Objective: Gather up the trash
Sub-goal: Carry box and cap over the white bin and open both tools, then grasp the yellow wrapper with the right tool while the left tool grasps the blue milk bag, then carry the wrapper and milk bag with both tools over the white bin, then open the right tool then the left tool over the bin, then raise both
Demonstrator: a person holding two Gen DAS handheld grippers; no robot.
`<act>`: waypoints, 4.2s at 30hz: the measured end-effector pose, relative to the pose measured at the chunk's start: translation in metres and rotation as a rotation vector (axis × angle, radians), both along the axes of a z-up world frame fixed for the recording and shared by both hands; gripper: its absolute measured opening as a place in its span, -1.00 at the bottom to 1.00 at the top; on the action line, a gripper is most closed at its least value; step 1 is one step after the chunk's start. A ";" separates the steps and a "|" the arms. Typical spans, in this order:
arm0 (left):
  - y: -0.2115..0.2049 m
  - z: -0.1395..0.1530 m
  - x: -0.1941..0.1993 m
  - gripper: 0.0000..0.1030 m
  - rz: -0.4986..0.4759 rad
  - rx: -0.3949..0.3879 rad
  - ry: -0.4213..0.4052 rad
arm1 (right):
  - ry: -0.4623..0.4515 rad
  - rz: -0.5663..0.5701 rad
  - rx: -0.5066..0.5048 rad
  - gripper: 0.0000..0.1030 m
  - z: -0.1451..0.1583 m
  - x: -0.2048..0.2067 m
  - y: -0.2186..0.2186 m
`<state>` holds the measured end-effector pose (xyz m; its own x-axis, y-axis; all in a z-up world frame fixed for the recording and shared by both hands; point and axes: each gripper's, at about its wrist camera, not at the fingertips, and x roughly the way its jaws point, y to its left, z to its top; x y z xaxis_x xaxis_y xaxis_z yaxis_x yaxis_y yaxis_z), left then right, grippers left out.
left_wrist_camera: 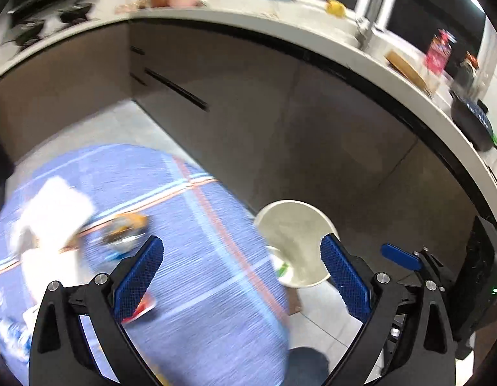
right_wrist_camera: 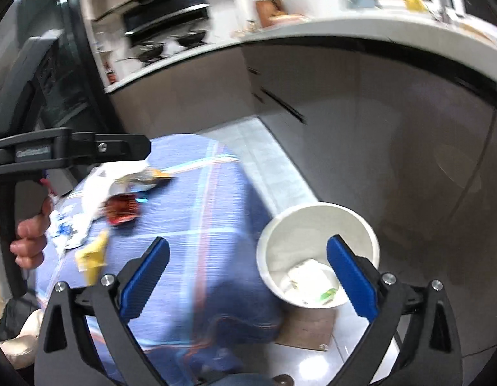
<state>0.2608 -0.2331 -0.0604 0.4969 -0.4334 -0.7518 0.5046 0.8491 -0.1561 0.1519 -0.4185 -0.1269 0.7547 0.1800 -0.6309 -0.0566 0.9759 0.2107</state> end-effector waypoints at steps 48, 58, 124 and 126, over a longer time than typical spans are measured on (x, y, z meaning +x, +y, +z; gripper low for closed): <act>0.350 -0.094 0.000 0.30 0.433 -0.166 0.285 | 0.209 0.292 -0.069 -0.78 -0.057 0.011 0.245; 0.324 -0.081 0.000 -0.88 0.427 -0.064 0.186 | 0.190 0.299 -0.080 -0.79 -0.059 0.008 0.252; -0.176 -0.126 0.070 -0.32 -0.189 0.209 0.120 | 0.282 -0.094 0.043 -0.13 -0.165 0.089 -0.106; -0.176 -0.125 0.071 -0.01 -0.176 0.211 0.086 | 0.264 -0.083 0.040 -0.07 -0.165 0.081 -0.109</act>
